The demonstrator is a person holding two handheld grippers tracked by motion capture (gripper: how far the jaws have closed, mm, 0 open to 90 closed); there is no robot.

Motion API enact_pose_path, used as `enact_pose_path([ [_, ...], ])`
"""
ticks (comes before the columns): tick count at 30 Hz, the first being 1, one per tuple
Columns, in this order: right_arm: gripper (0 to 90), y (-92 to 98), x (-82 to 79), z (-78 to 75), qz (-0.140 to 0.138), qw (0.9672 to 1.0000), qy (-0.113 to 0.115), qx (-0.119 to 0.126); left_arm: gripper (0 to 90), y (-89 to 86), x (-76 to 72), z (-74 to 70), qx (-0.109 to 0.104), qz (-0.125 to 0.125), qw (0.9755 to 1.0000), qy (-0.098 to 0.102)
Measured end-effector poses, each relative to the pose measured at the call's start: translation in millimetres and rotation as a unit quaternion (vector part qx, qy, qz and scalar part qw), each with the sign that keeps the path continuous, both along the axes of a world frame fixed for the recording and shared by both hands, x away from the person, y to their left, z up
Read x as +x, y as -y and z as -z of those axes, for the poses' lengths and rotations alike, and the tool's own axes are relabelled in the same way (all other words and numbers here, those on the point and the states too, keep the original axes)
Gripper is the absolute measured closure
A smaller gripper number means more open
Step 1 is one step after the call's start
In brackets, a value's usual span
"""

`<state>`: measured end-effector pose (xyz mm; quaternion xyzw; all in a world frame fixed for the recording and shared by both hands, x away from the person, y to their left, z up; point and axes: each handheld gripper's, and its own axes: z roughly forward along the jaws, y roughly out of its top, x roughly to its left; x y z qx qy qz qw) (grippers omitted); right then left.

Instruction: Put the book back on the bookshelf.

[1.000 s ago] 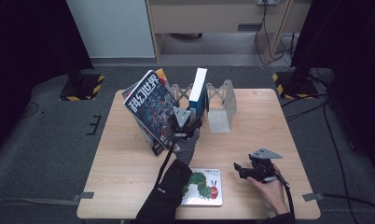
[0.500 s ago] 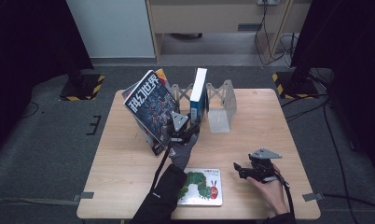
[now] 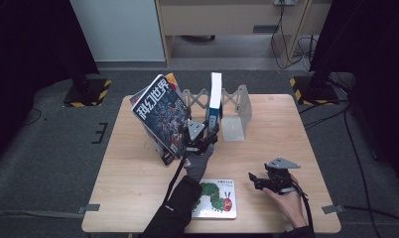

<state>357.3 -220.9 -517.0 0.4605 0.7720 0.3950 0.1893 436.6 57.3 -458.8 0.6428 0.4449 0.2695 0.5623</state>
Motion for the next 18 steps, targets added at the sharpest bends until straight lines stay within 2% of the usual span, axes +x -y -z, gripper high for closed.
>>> enact_pose_path([
  [4, 23.8, 0.1, 0.0, -0.1, -0.002, 1.0000, 0.003, -0.001, 54.6, -7.8, -4.5, 2.1, 0.016, 0.021, 0.9996, 0.010],
  [10, 23.9, -0.1, -0.2, 0.0, -0.002, 1.0000, 0.002, -0.004, 58.0, -16.6, -3.6, 10.5, 0.039, 0.044, 0.9982, -0.008],
  [14, 23.9, 0.1, 0.4, 0.6, -0.001, 1.0000, 0.001, -0.005, 58.8, -17.0, 0.3, 16.0, 0.039, 0.047, 0.9980, -0.016],
  [18, 24.0, 0.4, 0.4, 0.5, -0.002, 1.0000, 0.000, -0.005, 57.9, -13.6, 1.1, 14.1, 0.038, 0.040, 0.9983, -0.018],
])
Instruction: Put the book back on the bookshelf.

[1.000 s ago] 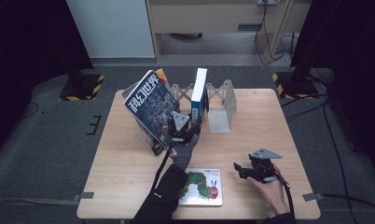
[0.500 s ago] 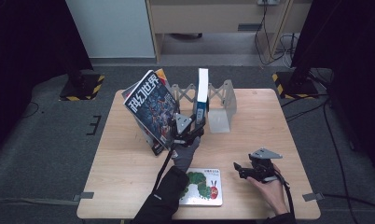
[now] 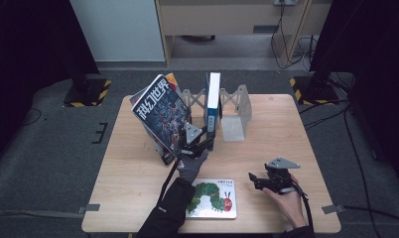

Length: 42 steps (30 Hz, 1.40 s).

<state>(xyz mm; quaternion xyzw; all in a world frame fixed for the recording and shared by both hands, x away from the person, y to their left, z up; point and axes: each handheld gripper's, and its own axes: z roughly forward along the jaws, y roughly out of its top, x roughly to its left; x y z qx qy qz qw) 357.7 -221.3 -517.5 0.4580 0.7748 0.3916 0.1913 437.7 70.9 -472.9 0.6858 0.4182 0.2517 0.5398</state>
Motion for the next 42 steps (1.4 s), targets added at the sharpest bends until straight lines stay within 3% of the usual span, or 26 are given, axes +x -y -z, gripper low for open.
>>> enact_pose_path([
  [6, 24.2, -0.1, -0.2, -0.3, 0.001, 1.0000, -0.001, 0.003, 57.6, 7.6, -0.7, -3.1, -0.004, -0.011, 0.9999, -0.002],
  [10, 24.3, 0.1, -0.1, -0.5, 0.002, 1.0000, 0.001, 0.004, 56.8, 12.6, 1.0, -7.4, -0.022, -0.012, 0.9996, -0.011],
  [15, 24.5, 0.6, -0.5, -1.0, 0.000, 1.0000, 0.003, 0.003, 56.8, 20.1, 1.4, -10.5, -0.016, -0.012, 0.9998, -0.005],
  [28, 24.5, 0.9, -0.5, -1.1, -0.001, 1.0000, 0.005, 0.002, 56.4, 15.2, -1.2, -5.0, -0.030, -0.011, 0.9995, -0.001],
  [35, 24.0, 0.7, -0.5, -1.0, 0.003, 1.0000, 0.002, 0.003, 56.4, 9.5, -7.7, 1.3, -0.018, 0.006, 0.9998, -0.007],
  [42, 23.1, 1.9, -1.2, -4.1, 0.005, 0.9999, 0.009, 0.008, 51.1, -2.0, -20.3, -11.5, 0.010, 0.027, 0.9995, 0.009],
])
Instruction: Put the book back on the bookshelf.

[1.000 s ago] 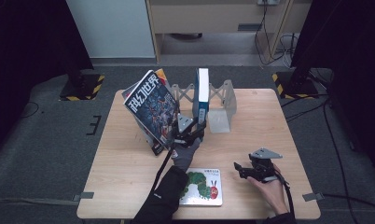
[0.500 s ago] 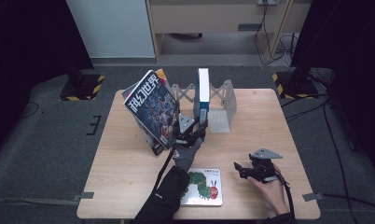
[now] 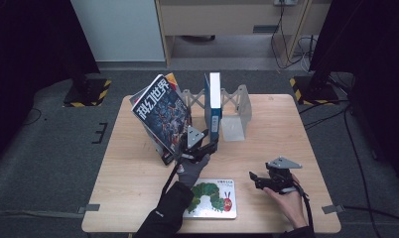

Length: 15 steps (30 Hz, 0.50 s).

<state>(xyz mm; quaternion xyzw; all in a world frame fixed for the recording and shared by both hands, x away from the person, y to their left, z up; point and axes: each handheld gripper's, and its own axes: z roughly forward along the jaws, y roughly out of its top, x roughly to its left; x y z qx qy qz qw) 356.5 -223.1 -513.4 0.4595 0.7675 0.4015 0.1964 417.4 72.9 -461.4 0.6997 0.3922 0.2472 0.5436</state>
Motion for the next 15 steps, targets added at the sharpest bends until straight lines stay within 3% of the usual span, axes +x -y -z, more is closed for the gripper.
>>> enact_pose_path([
  [5, 22.1, -1.0, -1.6, -3.9, 0.001, 1.0000, 0.005, 0.006, 47.2, -16.8, -8.1, -13.1, 0.005, 0.008, 0.9999, -0.005],
  [10, 20.1, -3.7, -3.5, -8.7, 0.002, 0.9998, 0.007, 0.018, 44.0, -36.4, -19.2, -22.3, -0.003, 0.018, 0.9996, -0.021],
  [15, 19.3, -7.6, -7.0, -13.3, -0.005, 0.9996, 0.006, 0.026, 40.3, -67.1, -39.6, -17.9, 0.028, 0.011, 0.9992, -0.028],
])
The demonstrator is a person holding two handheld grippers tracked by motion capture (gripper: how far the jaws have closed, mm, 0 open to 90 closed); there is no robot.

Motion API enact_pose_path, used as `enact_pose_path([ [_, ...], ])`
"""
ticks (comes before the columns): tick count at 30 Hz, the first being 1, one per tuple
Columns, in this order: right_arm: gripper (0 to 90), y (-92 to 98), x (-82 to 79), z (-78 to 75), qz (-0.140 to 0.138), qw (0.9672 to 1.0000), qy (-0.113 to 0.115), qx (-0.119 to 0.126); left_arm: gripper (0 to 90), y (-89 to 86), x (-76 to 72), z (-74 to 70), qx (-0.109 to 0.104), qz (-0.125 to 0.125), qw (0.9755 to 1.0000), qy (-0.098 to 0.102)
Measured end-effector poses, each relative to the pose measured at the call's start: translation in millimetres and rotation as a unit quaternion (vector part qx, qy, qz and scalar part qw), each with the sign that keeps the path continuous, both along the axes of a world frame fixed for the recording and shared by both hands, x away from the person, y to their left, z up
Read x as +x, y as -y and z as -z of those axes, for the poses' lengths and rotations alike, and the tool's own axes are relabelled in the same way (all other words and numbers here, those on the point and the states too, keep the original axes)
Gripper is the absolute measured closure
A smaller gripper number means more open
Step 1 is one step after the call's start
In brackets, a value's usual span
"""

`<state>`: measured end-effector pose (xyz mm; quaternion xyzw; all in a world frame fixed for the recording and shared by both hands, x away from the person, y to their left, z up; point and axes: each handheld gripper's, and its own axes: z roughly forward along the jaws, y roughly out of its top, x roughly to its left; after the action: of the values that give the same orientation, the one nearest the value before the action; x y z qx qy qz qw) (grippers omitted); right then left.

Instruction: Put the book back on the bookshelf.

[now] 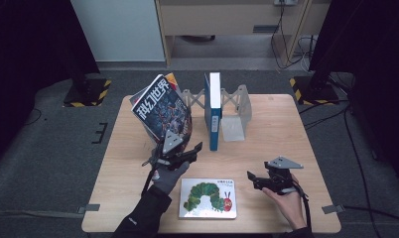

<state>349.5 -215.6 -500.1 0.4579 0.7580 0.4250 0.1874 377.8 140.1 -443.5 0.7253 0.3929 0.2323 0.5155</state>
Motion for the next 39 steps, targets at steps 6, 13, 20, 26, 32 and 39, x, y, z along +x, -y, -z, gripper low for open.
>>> enact_pose_path([
  [6, 18.6, -8.9, -4.3, -1.9, -0.014, 0.9999, -0.006, 0.008, 39.1, -38.1, -23.6, 17.2, 0.000, -0.018, 0.9994, -0.030],
  [13, 17.7, -24.1, -11.5, -2.6, -0.031, 0.9992, -0.017, 0.018, 36.4, -56.3, -50.0, 36.8, 0.010, -0.021, 0.9980, -0.058],
  [20, 17.4, -34.0, -16.2, -0.3, -0.040, 0.9983, -0.031, 0.027, 34.6, -62.4, -59.2, 52.5, 0.015, -0.020, 0.9964, -0.081],
  [26, 18.7, -44.4, -20.1, 6.1, -0.052, 0.9963, -0.056, 0.038, 33.4, -54.1, -61.1, 65.3, 0.045, -0.008, 0.9946, -0.093],
  [32, 18.7, -55.1, -24.4, 11.2, -0.064, 0.9941, -0.075, 0.046, 30.3, -49.5, -62.8, 68.7, 0.055, 0.005, 0.9937, -0.098],
  [39, 18.9, -64.7, -28.4, 16.8, -0.071, 0.9912, -0.099, 0.053, 27.6, -40.6, -64.0, 74.7, 0.065, 0.025, 0.9910, -0.115],
])
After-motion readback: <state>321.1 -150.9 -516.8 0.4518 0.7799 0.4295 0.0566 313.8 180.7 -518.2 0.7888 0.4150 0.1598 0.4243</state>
